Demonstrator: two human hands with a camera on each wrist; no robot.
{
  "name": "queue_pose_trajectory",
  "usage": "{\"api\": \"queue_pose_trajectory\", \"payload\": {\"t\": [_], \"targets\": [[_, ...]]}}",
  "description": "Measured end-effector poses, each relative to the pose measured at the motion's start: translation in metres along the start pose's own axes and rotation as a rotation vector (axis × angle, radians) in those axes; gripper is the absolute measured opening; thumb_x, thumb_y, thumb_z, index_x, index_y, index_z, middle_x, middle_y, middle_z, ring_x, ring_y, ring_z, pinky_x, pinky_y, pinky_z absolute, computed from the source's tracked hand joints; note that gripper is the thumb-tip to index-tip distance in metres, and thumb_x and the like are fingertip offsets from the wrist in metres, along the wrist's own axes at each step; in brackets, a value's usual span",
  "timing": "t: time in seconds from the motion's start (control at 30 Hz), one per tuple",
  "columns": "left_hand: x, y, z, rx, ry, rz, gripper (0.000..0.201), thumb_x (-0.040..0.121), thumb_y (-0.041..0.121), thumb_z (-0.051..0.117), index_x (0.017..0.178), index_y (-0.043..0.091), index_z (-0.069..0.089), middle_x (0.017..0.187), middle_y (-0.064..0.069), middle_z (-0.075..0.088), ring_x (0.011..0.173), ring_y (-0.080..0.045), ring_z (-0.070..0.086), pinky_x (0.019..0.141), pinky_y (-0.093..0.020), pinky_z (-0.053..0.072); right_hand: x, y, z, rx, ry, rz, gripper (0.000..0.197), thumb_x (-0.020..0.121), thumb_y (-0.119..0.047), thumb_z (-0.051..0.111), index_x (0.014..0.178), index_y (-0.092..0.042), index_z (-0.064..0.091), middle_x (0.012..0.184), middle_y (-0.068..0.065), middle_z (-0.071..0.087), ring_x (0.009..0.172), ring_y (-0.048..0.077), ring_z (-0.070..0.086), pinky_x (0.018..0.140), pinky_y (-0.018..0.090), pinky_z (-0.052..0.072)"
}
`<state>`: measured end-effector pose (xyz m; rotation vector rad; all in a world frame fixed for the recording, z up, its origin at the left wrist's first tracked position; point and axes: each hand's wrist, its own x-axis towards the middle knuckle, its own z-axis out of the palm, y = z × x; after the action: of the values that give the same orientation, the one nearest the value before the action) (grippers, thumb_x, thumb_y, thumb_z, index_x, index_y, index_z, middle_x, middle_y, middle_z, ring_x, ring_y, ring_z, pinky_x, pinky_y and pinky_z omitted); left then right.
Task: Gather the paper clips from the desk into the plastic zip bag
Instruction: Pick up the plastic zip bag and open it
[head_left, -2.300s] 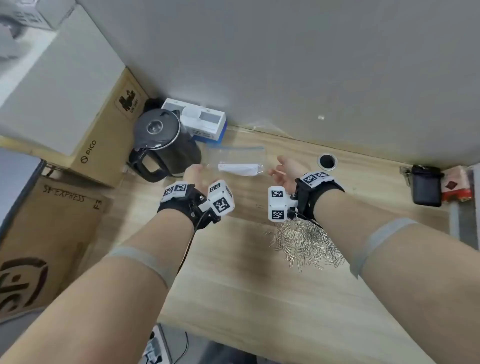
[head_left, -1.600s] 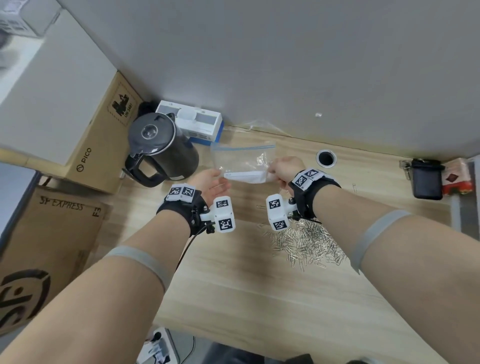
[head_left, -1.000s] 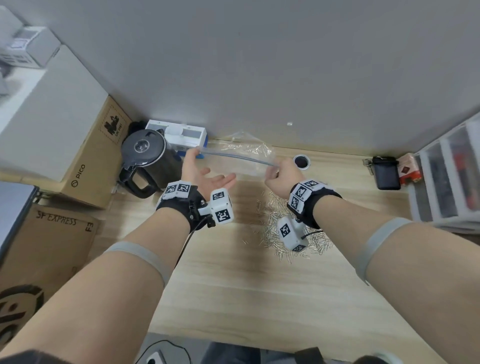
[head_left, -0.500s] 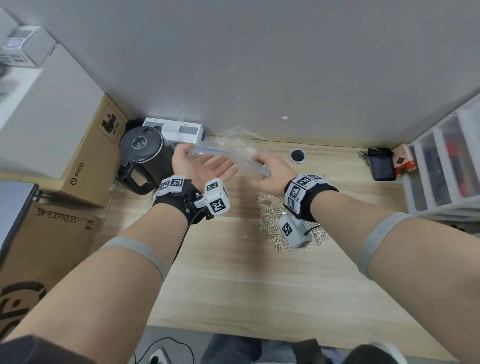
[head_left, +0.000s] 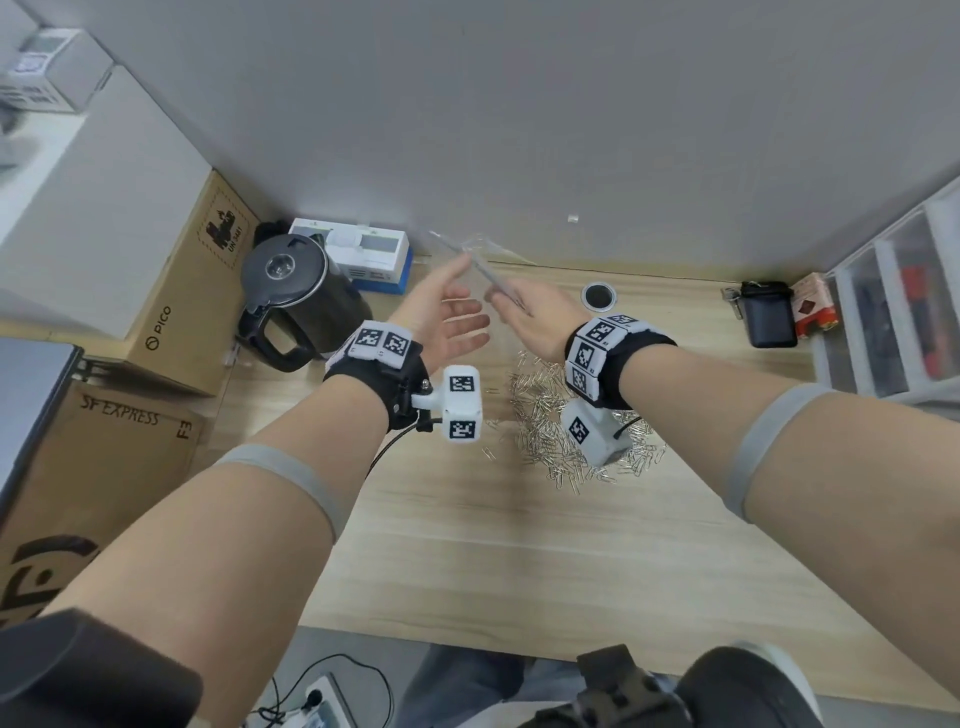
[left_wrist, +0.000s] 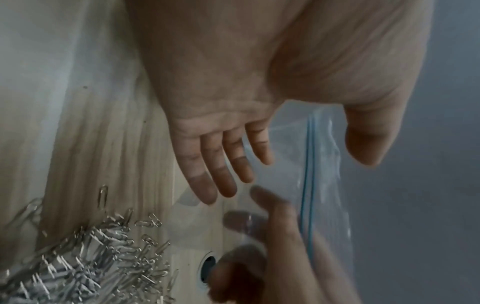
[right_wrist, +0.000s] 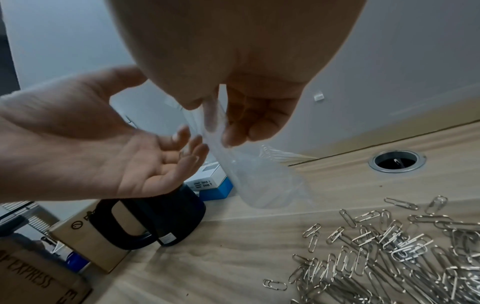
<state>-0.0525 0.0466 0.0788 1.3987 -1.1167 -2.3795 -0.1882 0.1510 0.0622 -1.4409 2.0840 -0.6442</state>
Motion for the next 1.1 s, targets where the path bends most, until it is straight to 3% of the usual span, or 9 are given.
{"api": "queue_pose_trajectory", "payload": {"t": [0.1,0.27,0.37,0.43,0.6,0.7,0.77,1.0,1.1], "targets": [[-0.002,-0.001,0.01,0.168,-0.006,0.033,0.029,0.088,0.044,0.071,0.084,0.017,0.06,0.084,-0.002,0.062,0.089,-0.023,0.065,0.085,-0.038,0.058,-0.002,-0.005,0.001,-0.002,-0.021,-0.06,0.029,0.104,-0.035,0.035,0.111,-0.019,0.057,0.086,-0.002,0.062,0.078,0.019,0.057,0.07,0.032,0.042],[0.006,-0.003,0.01,0.189,0.078,0.178,0.023,0.087,0.031,0.074,0.098,0.012,0.064,0.082,-0.004,0.068,0.085,-0.024,0.068,0.077,-0.036,0.06,-0.007,-0.01,-0.001,0.028,0.045,-0.107,0.036,0.103,-0.03,0.038,0.137,-0.027,0.048,0.106,0.001,0.07,0.097,0.023,0.063,0.082,0.036,0.049],[0.005,-0.002,0.008,0.165,0.045,0.204,0.021,0.092,0.017,0.068,0.109,0.006,0.064,0.09,-0.01,0.072,0.081,-0.022,0.07,0.086,-0.039,0.06,-0.009,-0.012,-0.003,0.067,0.033,-0.109,0.033,0.1,-0.035,0.043,0.127,-0.026,0.059,0.115,0.001,0.07,0.106,0.024,0.062,0.09,0.04,0.049],[0.002,-0.002,0.008,0.171,0.031,0.208,0.013,0.092,0.013,0.065,0.103,0.006,0.066,0.086,-0.008,0.073,0.078,-0.019,0.07,0.086,-0.038,0.06,-0.01,-0.012,-0.003,0.105,0.043,-0.078,0.033,0.098,-0.042,0.043,0.123,-0.034,0.062,0.112,-0.003,0.07,0.104,0.021,0.062,0.09,0.04,0.05],[-0.005,-0.003,0.009,0.243,0.045,0.243,0.017,0.089,0.009,0.06,0.103,0.004,0.068,0.099,-0.014,0.075,0.089,-0.022,0.07,0.09,-0.039,0.06,-0.014,-0.016,-0.007,0.336,0.093,0.057,0.028,0.095,-0.047,0.055,0.112,-0.032,0.071,0.098,-0.008,0.071,0.092,0.011,0.062,0.077,0.027,0.045],[-0.009,0.001,0.009,0.261,0.027,0.255,0.007,0.088,0.009,0.06,0.088,0.009,0.067,0.089,-0.009,0.073,0.085,-0.02,0.068,0.09,-0.038,0.059,-0.009,-0.018,-0.011,0.568,0.076,0.132,0.027,0.092,-0.037,0.065,0.105,-0.016,0.075,0.085,-0.006,0.069,0.07,0.0,0.061,0.068,0.016,0.044],[-0.011,0.003,0.009,0.275,0.012,0.252,0.006,0.086,0.007,0.061,0.085,0.01,0.066,0.084,-0.008,0.072,0.083,-0.02,0.068,0.089,-0.037,0.059,-0.007,-0.02,-0.018,0.614,0.042,0.179,0.021,0.09,-0.028,0.067,0.097,-0.009,0.074,0.07,-0.004,0.062,0.051,0.005,0.05,0.053,0.02,0.041],[-0.015,0.004,0.014,0.331,0.043,0.259,0.008,0.082,0.002,0.062,0.079,0.01,0.063,0.084,-0.012,0.07,0.079,-0.021,0.065,0.087,-0.04,0.059,-0.004,-0.026,-0.029,0.548,0.017,0.252,0.007,0.086,-0.017,0.071,0.083,-0.011,0.072,0.058,-0.005,0.059,0.046,0.01,0.047,0.044,0.022,0.041],[-0.016,0.001,0.014,0.373,0.068,0.219,0.01,0.085,0.015,0.063,0.076,0.01,0.064,0.076,-0.007,0.069,0.078,-0.023,0.066,0.077,-0.037,0.059,-0.007,-0.024,-0.028,0.531,0.03,0.264,0.004,0.084,-0.013,0.071,0.082,-0.01,0.072,0.062,-0.002,0.063,0.047,0.01,0.051,0.047,0.022,0.045]]}}
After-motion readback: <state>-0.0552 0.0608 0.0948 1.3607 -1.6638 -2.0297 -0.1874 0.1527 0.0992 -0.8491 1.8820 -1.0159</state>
